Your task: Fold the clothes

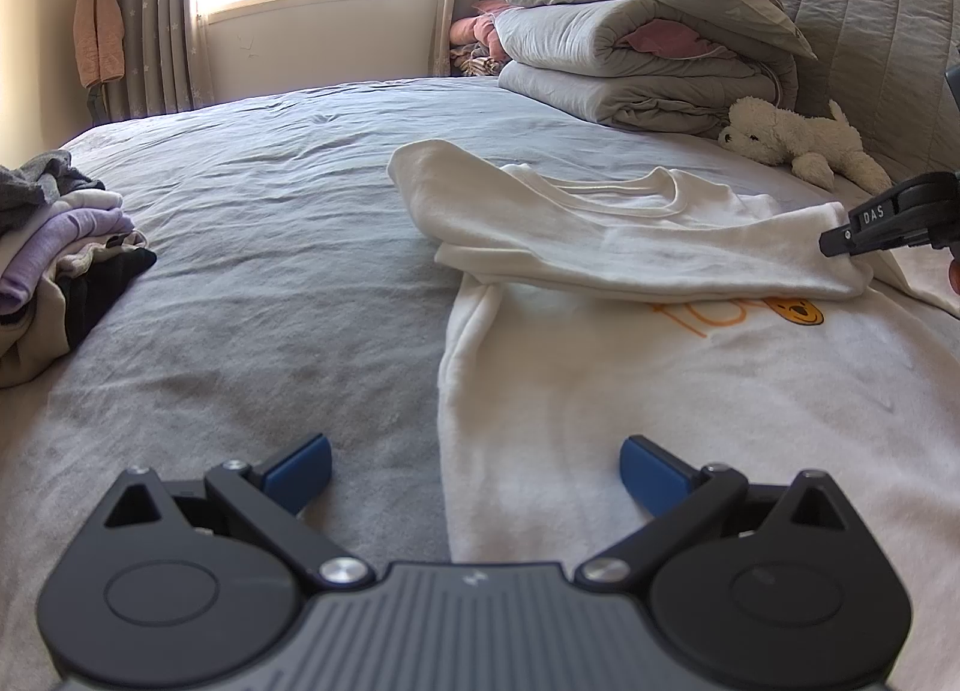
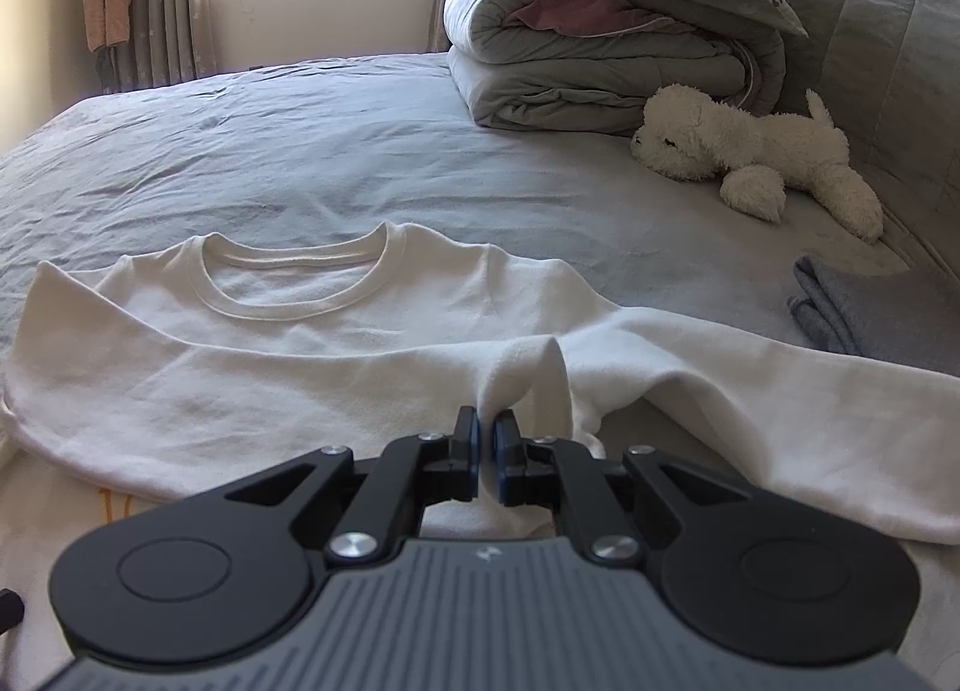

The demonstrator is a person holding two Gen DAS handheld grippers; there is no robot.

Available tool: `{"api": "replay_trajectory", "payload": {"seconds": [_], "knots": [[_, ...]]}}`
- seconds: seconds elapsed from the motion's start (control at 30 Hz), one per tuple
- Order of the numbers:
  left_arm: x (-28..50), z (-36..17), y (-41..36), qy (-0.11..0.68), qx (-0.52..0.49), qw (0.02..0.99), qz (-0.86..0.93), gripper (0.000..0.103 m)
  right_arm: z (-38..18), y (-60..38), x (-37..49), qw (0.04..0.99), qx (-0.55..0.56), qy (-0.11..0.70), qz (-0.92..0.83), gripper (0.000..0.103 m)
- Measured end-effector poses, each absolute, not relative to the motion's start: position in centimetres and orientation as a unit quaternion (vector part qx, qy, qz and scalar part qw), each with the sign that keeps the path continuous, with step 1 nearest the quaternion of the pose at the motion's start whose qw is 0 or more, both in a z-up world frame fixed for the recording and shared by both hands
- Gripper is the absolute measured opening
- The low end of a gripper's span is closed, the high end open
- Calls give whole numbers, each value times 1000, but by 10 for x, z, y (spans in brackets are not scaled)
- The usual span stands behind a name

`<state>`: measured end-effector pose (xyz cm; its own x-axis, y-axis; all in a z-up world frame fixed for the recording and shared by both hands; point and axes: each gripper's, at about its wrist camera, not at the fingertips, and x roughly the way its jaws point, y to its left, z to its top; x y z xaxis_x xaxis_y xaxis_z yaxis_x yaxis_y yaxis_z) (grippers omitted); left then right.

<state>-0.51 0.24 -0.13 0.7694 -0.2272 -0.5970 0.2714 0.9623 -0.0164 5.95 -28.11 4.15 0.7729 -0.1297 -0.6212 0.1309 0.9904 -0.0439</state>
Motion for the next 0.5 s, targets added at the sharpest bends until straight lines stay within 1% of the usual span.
{"api": "replay_trajectory", "payload": {"seconds": [0.5], "knots": [[-5,-1,2,312,35,940,-133,103,48,-278,50,941,11,334,-52,8]]}}
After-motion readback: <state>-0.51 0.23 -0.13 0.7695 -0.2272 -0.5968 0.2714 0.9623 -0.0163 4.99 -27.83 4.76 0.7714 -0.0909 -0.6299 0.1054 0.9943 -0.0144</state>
